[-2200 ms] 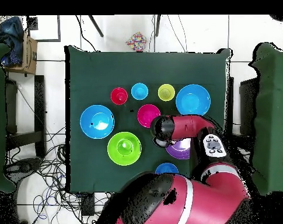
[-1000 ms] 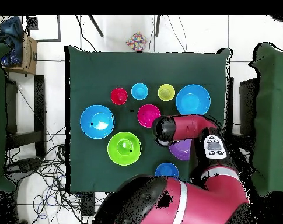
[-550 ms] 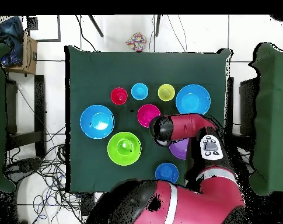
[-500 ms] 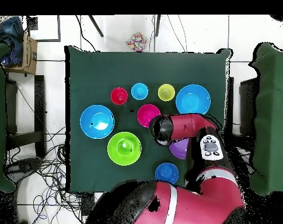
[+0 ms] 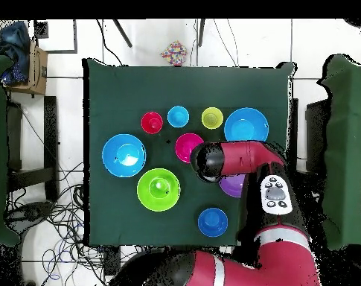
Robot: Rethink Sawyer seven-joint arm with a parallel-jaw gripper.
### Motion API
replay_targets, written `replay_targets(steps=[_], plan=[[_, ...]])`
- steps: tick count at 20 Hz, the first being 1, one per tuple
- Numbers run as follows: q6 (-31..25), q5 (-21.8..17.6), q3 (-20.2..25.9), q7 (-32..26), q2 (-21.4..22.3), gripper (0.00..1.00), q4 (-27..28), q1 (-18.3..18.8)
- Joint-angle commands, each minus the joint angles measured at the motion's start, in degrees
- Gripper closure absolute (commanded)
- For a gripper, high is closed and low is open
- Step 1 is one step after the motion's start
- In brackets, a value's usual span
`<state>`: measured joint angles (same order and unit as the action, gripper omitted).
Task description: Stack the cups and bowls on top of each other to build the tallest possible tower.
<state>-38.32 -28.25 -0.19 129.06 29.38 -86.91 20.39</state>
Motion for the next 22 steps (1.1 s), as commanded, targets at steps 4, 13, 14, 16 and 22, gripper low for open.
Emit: replay_targets(steps=[4, 13, 14, 16, 22], plan=[[-8.86, 1.75, 4.63, -6.39, 4.1, 1.0, -2.28, -1.18], [-12.01, 1.73, 4.3, -6.42, 6.54, 1.0, -1.63, -2.2], [-12.56, 1.66, 3.93, -6.01, 7.17, 1.0, -1.46, -2.74], [-14.07, 2.32, 3.92, -5.47, 7.95, 1.0, -0.96, -3.23], [-19.61, 3.03, 3.42, -5.09, 10.33, 1.0, -0.27, -5.22]])
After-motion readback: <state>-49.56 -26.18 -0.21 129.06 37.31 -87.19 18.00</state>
